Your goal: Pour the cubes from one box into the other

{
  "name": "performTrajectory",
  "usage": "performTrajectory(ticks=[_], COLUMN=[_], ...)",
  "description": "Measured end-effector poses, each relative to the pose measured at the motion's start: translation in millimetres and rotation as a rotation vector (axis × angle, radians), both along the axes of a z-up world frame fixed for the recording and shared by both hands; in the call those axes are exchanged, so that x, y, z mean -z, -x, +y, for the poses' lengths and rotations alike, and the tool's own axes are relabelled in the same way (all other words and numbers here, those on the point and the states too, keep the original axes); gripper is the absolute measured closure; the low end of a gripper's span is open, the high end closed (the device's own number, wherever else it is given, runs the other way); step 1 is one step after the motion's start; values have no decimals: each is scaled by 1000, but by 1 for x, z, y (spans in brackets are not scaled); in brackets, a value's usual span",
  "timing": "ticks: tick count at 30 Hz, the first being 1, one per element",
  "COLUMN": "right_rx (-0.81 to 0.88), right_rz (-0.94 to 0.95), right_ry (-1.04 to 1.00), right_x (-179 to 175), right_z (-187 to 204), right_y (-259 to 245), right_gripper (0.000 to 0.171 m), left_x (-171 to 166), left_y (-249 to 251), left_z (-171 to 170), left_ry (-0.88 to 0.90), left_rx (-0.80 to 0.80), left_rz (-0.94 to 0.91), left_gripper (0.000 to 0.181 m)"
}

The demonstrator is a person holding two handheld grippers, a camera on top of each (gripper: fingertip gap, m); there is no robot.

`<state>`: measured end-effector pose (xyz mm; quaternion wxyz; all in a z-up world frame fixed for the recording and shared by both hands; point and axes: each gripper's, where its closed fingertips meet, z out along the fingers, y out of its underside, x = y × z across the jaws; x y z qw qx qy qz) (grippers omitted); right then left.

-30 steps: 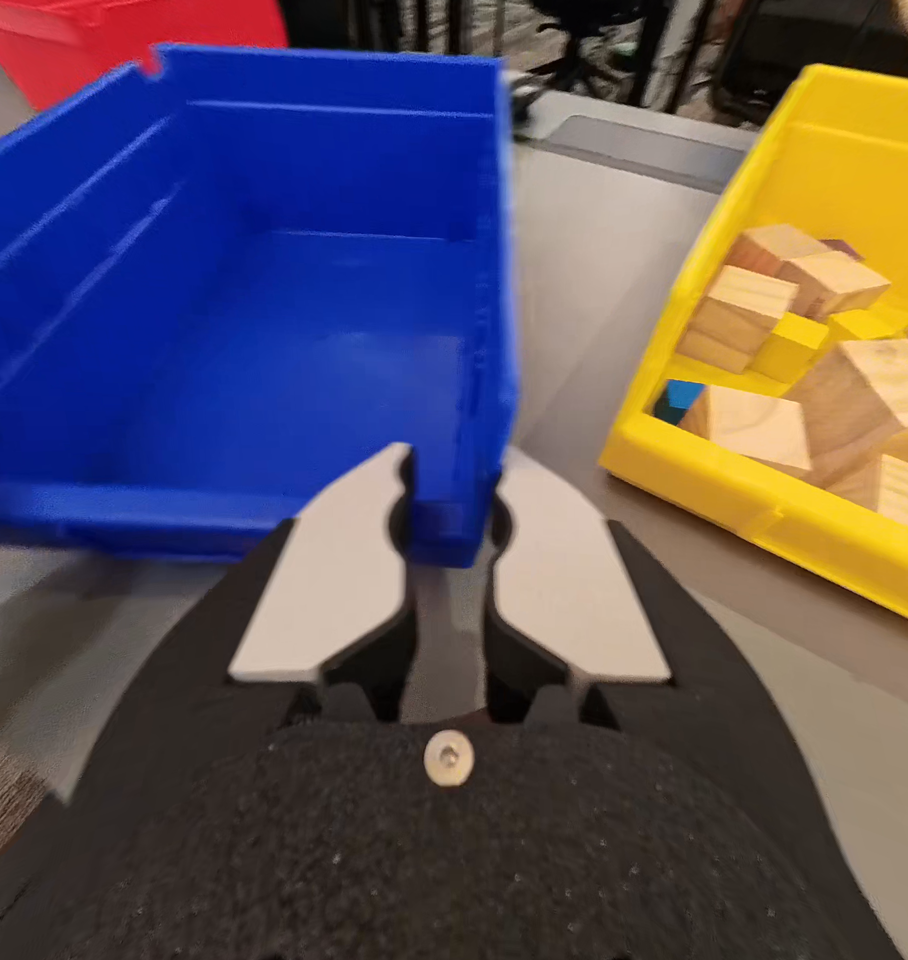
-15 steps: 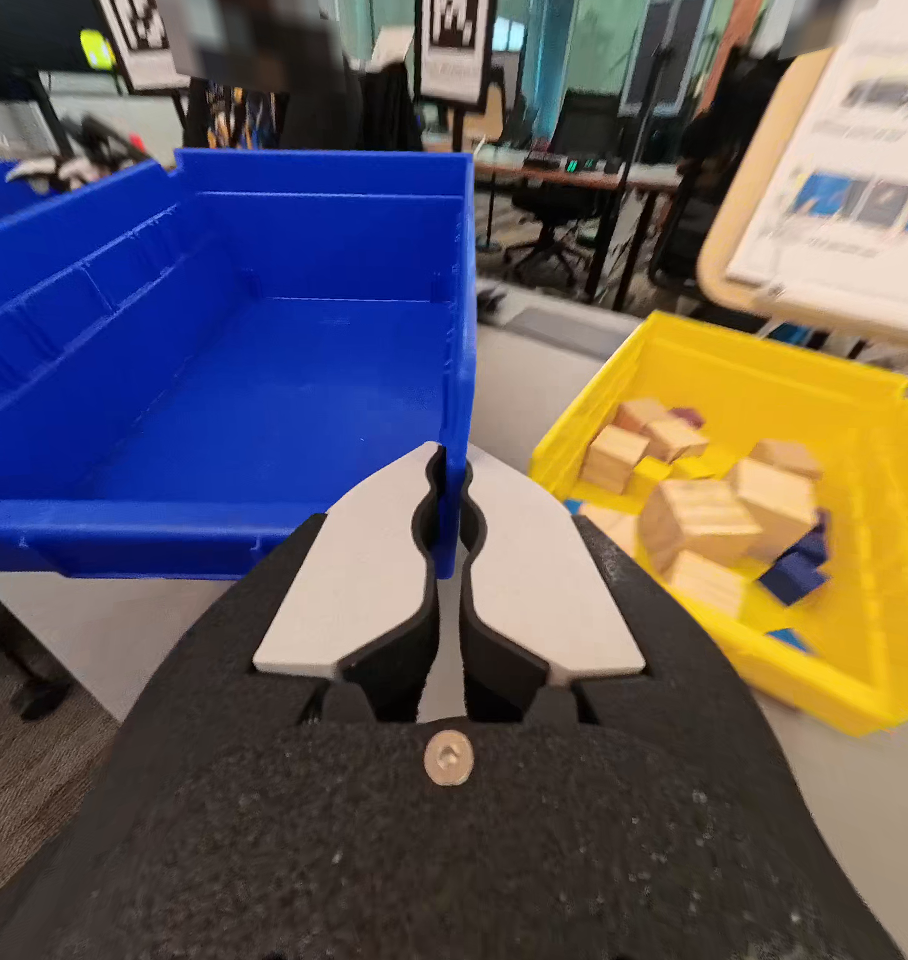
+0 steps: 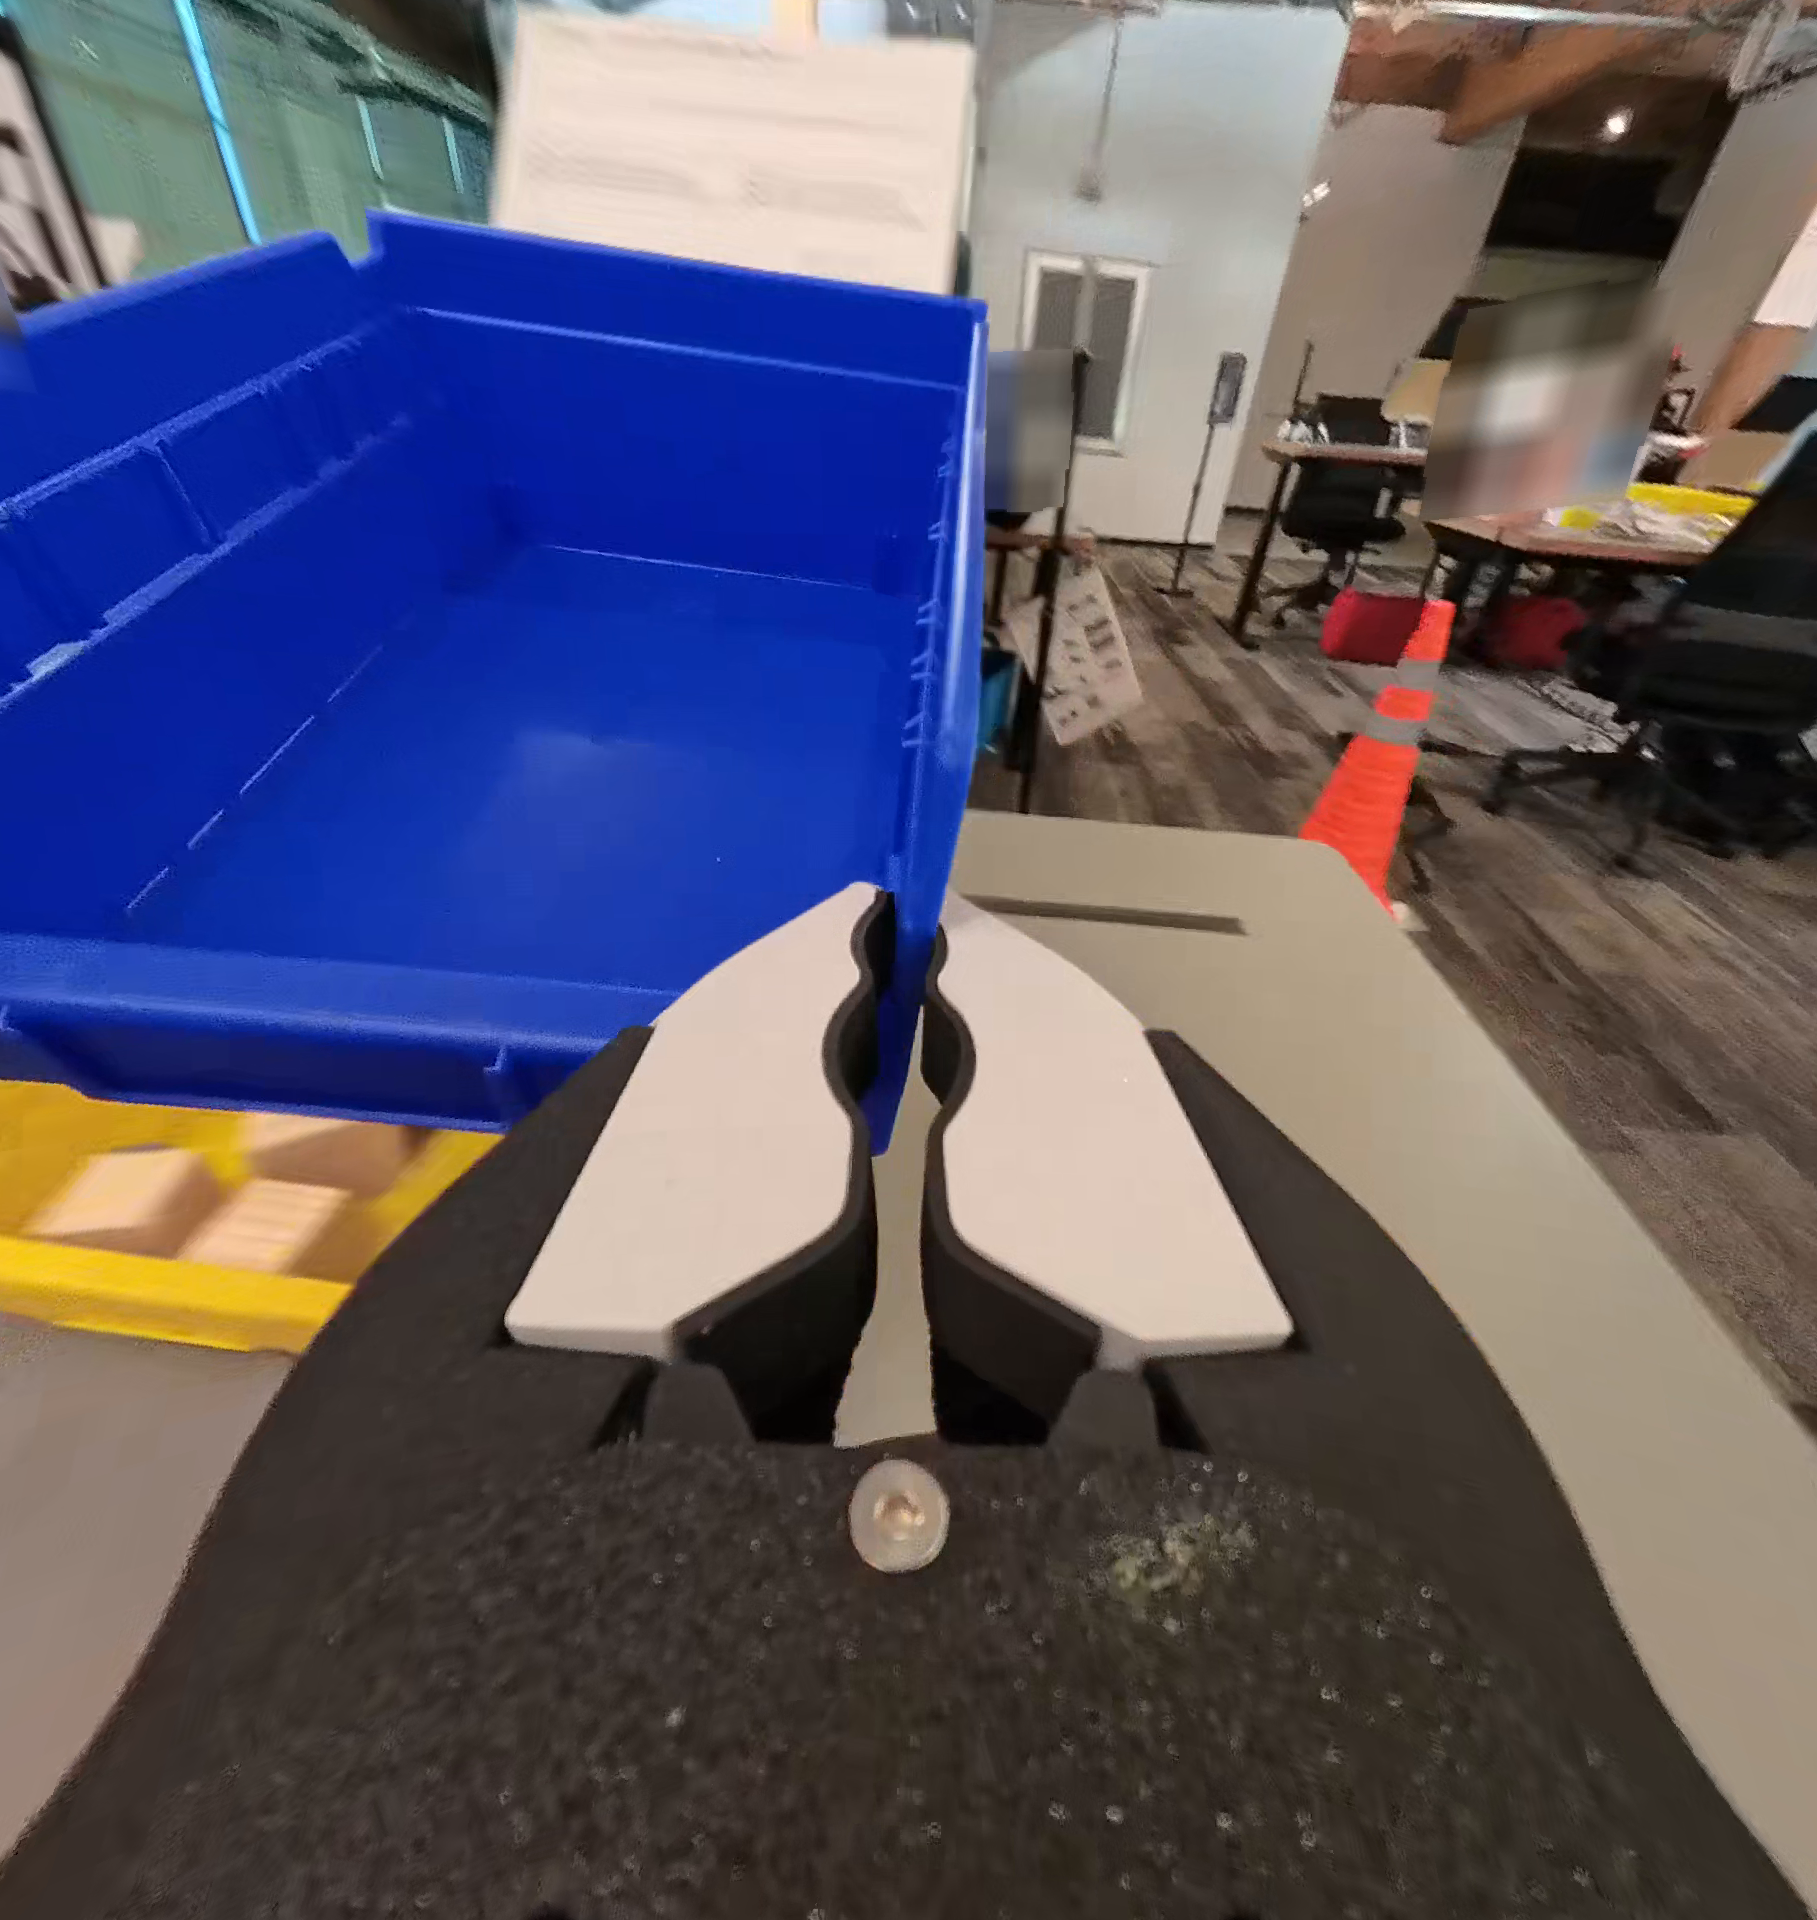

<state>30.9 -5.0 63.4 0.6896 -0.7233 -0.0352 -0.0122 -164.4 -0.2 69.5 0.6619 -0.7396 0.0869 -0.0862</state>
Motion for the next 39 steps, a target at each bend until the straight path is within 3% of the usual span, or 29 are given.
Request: performTrajectory(ticks=[6,11,16,23,26,29,32,35,37,39], right_rx=[72,163,161,151,171,149,153,181,170,38], right_rz=[-62,150,82,84,164,311,256,66,-43,-90], right_ry=[69,204,293,307,402,384,376,245,139,69], right_x=[65,136,156,178,204,202,196,149,111,83], right_z=[13,17,28,37,42,55,54,42,28,17], right_y=[-141,-213,-234,-235,-242,-244,-243,-242,-229,-189], right_gripper=[168,169,169,169,165,165,163,147,142,141], left_x=[66,119,160,185,207,212,205,188,169,139], left_y=[-144,-219,-239,-239,-248,-252,-251,-235,-211,-176], left_z=[36,46,52,56,48,43,46,36,24,7], left_ry=[80,127,213,253,368,383,401,446,454,393], left_rx=[100,141,151,131,200,227,280,359,403,449], left_rz=[5,37,30,69,98,125,147,165,159,126], left_gripper=[176,175,175,175,171,166,152,127,127,133])
